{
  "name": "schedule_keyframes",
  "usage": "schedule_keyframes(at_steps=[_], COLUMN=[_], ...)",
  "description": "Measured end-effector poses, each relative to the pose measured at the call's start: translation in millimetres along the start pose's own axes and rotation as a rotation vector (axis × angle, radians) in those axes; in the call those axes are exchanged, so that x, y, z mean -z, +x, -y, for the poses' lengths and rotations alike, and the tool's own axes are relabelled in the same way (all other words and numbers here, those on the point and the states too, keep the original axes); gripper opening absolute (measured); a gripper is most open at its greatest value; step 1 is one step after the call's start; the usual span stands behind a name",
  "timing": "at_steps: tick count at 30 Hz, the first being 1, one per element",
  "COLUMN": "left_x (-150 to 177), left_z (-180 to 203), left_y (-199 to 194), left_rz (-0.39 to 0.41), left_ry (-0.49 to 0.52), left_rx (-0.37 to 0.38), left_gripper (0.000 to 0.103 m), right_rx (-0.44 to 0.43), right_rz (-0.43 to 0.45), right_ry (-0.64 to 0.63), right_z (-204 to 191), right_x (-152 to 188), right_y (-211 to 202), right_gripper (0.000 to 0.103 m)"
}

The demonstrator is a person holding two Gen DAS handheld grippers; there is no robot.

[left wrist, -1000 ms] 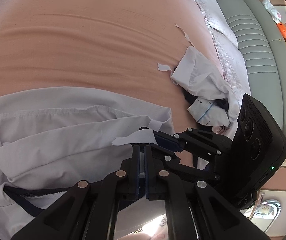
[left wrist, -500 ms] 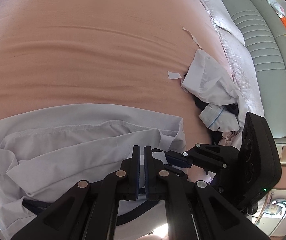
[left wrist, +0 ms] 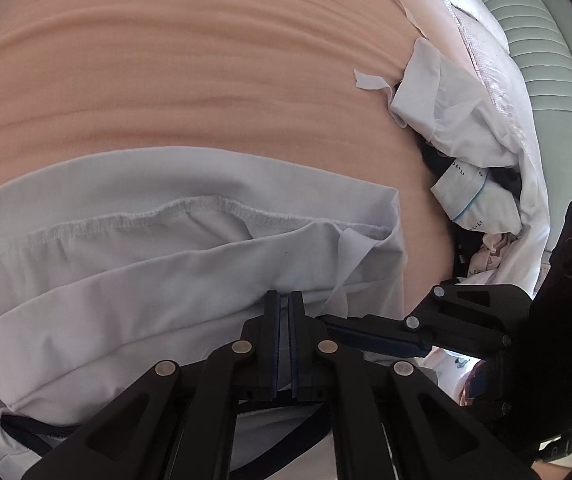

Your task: Fold clothes

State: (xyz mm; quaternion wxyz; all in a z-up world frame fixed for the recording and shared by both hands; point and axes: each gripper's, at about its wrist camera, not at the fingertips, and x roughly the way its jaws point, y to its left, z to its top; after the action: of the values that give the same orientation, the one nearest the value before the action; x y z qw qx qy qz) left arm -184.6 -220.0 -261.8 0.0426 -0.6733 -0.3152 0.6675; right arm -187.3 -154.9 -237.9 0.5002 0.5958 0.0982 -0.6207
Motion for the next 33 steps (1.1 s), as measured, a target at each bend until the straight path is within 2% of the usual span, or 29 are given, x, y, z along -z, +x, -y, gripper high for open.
schedule_keyframes(at_steps=[2,3,4,6,7,10,15,21,25,28,30,31,32,33], left_x=[1.9,3.0,4.3,7.1,8.5,13.1,21.5,34.4,48.1,61.2,70.0,74.1,78.2,82.1], left_z=[-2.6,-3.5,-4.1,-4.1,-4.4,-6.7,-14.6,-38.7,-53.0,-59.8,-62.4,-63.6,-64.7,-65.6], left_y=[-3.3,-5.7,-9.1,-18.5,-23.9,-40.1,-65.8,-81.9,-90.0,-94.3,-98.8,-102.1,-105.3,-108.7], left_rz=[0.001,0.003,0.010,0.033,0.043,0.072,0.138,0.171,0.195,0.214,0.230,0.242,0.253,0.269], left_ry=[-0.013,-0.017,-0.019,-0.010,-0.007,-0.009,-0.006,-0.002,0.019,0.074,0.096,0.101,0.106,0.107], left_rx=[0.005,0.002,0.002,0.010,0.021,0.051,0.046,-0.005,-0.077,-0.153,-0.162,-0.139,-0.116,-0.091], left_gripper=[0.003,0.003,0.003,0.003,0.003,0.003,0.003,0.004,0.005,0.013,0.031,0.038,0.053,0.062], right_rx=[-0.023,-0.025,-0.019,-0.009,-0.010,-0.014,0.020,0.047,0.049,0.077,0.085,0.086,0.088,0.094], right_rz=[0.017,0.026,0.038,0.063,0.077,0.113,0.149,0.157,0.141,0.106,0.085,0.078,0.072,0.067], right_ry=[0.009,0.011,0.014,0.018,0.020,0.031,0.033,0.047,0.065,0.062,0.056,0.055,0.055,0.055], right_z=[1.0,1.1,1.3,1.7,1.8,1.6,-2.3,-4.4,-5.5,-8.8,-11.2,-12.1,-13.0,-14.0], right_x=[0.0,0.3,0.9,2.2,3.1,5.2,11.2,19.3,26.5,30.8,32.7,33.4,33.9,34.2], right_y=[-5.6,-8.5,-12.1,-19.5,-23.8,-37.4,-56.1,-63.6,-62.3,-57.7,-54.1,-52.8,-51.1,-49.5], right_gripper=[0.015,0.020,0.032,0.048,0.050,0.050,0.051,0.057,0.057,0.057,0.057,0.057,0.057,0.057])
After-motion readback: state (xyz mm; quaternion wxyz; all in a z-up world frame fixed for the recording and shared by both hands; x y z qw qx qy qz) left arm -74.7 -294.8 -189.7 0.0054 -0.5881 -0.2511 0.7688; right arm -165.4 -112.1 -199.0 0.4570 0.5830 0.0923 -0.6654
